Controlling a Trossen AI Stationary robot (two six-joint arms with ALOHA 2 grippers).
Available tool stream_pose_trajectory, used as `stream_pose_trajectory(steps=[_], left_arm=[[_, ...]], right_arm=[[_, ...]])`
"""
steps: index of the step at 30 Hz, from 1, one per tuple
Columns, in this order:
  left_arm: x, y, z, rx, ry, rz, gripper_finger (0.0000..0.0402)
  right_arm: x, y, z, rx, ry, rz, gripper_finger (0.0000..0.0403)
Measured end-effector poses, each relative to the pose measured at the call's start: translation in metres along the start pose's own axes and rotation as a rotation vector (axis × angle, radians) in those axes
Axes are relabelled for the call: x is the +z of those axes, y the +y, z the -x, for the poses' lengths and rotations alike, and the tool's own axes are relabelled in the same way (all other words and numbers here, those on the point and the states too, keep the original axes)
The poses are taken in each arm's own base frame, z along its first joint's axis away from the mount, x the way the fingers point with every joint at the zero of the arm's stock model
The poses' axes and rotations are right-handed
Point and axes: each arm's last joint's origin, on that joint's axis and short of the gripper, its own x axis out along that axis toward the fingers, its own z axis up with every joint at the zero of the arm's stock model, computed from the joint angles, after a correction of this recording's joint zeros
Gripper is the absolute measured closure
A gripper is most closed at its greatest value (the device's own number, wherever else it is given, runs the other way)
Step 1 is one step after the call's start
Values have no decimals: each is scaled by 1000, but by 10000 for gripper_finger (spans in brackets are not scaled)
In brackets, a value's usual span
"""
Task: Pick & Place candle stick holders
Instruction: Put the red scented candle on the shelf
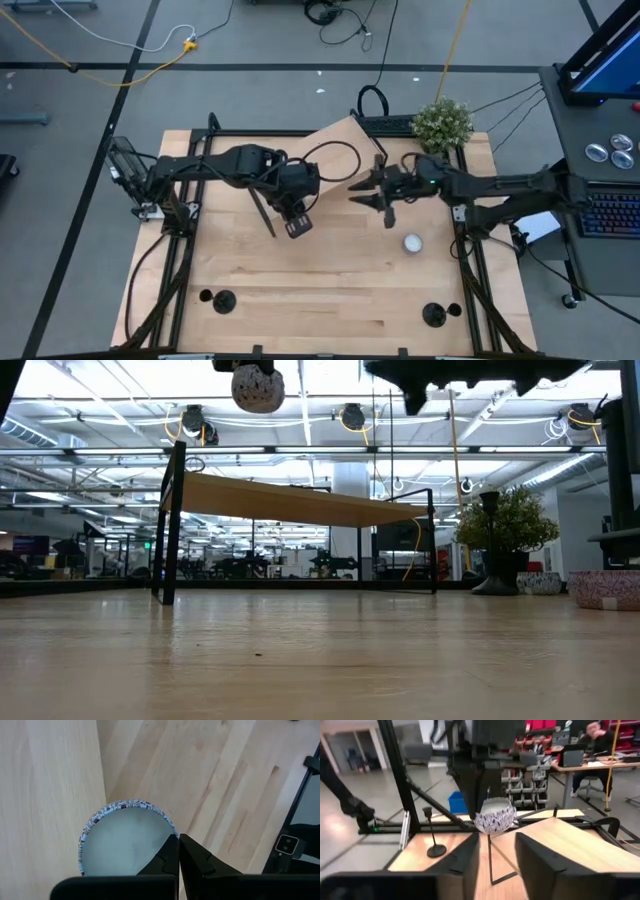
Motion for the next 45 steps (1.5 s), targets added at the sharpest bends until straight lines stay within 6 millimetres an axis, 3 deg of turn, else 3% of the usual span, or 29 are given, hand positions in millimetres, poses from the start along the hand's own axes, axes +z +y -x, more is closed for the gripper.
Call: stream_pose_trajectory(steps=[9,17,29,45], left_arm=[[-1,-12,3,-30,-56,-59,402],[2,-14,5,-57,-101,-63,401],[3,-15,5,-62,-118,-75,401],[7,-16,4,-91,-138,-81,401]], right_arm=[[-6,1,-40,31,35,76,138],[-6,4,-76,11,85,125,74],[-5,6,-106,-35,133,148,48],[-6,10,-109,-54,109,151,48]])
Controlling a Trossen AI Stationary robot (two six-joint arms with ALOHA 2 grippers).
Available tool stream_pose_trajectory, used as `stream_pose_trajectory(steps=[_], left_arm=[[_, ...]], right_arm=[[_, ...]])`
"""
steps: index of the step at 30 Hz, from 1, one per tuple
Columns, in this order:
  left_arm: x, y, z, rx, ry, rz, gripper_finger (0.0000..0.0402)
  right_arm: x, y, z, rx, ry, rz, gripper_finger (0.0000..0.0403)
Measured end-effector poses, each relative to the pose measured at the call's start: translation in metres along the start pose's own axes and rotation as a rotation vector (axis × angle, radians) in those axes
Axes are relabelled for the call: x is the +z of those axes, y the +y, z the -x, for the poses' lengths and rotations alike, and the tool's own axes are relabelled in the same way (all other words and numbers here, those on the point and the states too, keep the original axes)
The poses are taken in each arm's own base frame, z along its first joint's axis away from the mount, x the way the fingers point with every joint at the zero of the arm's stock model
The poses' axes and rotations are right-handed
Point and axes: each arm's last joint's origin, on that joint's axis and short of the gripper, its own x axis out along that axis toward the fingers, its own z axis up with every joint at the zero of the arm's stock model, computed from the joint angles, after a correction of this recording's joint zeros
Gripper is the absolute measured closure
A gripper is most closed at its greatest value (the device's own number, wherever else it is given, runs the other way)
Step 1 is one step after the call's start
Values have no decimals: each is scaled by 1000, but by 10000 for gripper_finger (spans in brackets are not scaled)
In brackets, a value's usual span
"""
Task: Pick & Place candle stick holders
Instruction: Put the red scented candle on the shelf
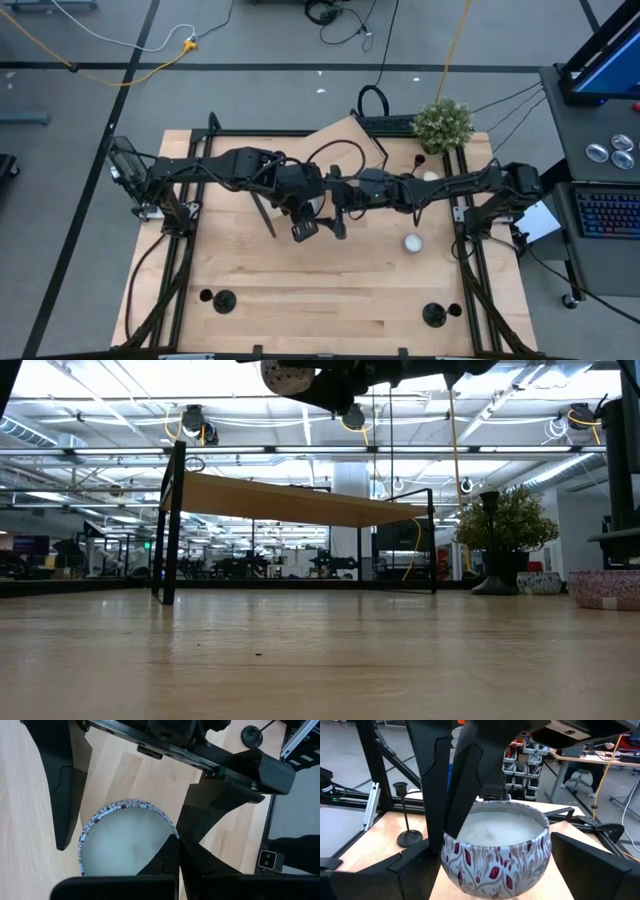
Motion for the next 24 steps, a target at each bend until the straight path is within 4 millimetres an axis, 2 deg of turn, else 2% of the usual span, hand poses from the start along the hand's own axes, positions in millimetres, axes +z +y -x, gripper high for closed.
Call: stream_pose_trajectory(steps=[10,24], left_arm=[[2,2,-4,2,6,4,401],[2,2,-4,-3,3,7,401]], right_arm=[[2,8,0,-24,-12,3,64],[-1,8,0,-21,17,3,67]])
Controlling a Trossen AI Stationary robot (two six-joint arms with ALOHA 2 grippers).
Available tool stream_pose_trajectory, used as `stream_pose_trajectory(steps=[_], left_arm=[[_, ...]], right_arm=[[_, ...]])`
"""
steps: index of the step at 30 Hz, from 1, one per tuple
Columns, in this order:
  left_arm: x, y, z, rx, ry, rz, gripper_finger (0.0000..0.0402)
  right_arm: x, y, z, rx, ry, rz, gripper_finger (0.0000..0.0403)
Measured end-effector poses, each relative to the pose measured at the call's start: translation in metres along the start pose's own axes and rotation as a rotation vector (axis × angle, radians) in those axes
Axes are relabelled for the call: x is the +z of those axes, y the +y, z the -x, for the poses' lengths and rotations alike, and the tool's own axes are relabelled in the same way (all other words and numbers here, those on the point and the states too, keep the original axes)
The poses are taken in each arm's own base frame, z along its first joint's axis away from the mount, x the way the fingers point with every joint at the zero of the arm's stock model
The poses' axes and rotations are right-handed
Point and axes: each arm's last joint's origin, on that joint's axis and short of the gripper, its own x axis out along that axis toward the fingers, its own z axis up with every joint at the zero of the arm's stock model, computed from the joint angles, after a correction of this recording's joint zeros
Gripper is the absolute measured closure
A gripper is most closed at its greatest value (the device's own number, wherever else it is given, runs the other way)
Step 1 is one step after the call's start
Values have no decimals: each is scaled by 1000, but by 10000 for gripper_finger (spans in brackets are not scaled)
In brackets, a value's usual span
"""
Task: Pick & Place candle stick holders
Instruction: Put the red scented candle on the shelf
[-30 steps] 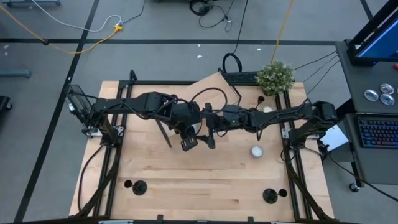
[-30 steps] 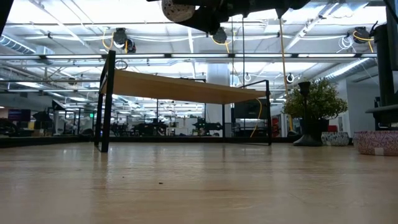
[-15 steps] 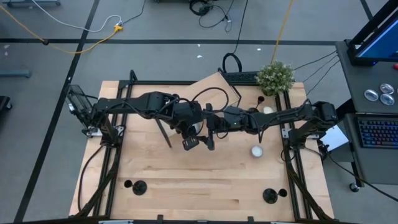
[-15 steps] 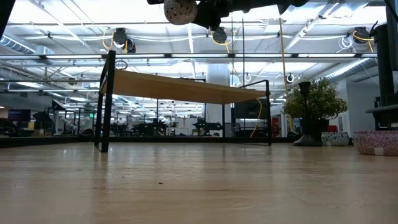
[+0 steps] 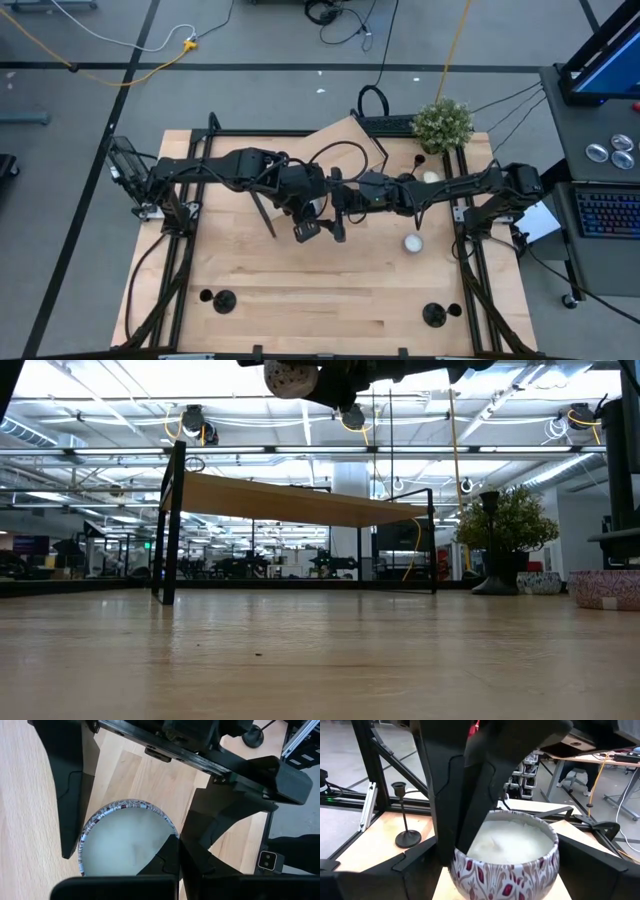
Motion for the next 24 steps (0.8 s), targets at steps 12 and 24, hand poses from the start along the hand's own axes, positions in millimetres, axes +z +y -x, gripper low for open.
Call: stream_pose_trajectory(steps=[12,24], left_arm=[[5,-1,1,-33,-36,1,401],[7,5,1,-27,-34,24,401]], right_arm=[[0,-1,0,-43,1,3,67],[1,-1,0,-58,-11,-1,67]])
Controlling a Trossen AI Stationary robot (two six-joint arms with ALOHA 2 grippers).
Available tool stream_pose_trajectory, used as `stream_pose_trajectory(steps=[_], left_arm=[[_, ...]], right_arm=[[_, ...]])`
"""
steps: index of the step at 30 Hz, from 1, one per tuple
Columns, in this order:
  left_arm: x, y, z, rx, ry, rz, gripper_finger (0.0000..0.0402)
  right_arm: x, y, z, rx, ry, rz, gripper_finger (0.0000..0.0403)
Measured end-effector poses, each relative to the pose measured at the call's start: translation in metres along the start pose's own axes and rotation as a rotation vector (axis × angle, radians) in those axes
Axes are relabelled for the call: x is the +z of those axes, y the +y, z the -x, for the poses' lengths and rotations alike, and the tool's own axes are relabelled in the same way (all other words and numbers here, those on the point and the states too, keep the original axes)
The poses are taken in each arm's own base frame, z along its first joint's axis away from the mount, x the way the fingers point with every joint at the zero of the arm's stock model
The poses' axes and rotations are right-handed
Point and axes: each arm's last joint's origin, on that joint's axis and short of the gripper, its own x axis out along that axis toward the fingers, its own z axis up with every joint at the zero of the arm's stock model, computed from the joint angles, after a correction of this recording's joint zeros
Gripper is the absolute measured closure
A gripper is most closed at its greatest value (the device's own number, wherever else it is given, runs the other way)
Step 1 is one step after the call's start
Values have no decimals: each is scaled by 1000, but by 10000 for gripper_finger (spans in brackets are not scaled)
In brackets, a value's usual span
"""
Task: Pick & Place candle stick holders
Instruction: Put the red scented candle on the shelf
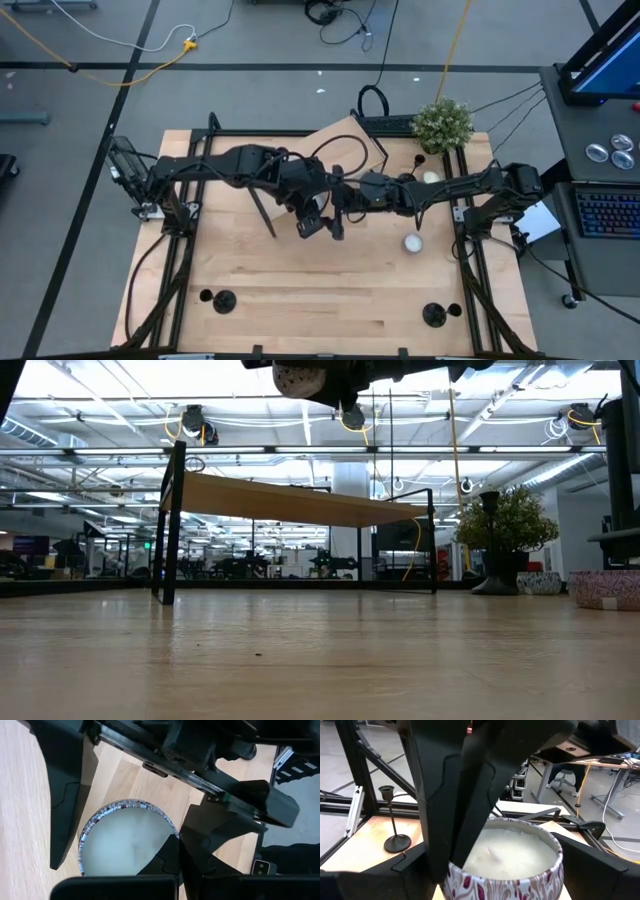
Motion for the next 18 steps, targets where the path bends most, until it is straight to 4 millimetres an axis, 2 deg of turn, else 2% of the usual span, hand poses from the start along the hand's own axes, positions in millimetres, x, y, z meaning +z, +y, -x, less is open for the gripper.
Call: stream_pose_trajectory(steps=[3,9,18], left_arm=[[1,2,0,4,0,4,401],[2,4,1,6,-3,1,401],[4,8,1,8,-5,1,401]], right_arm=[[0,0,0,-3,0,0,74],[0,0,0,-1,3,-4,113],[-1,-1,0,-21,6,-7,101]])
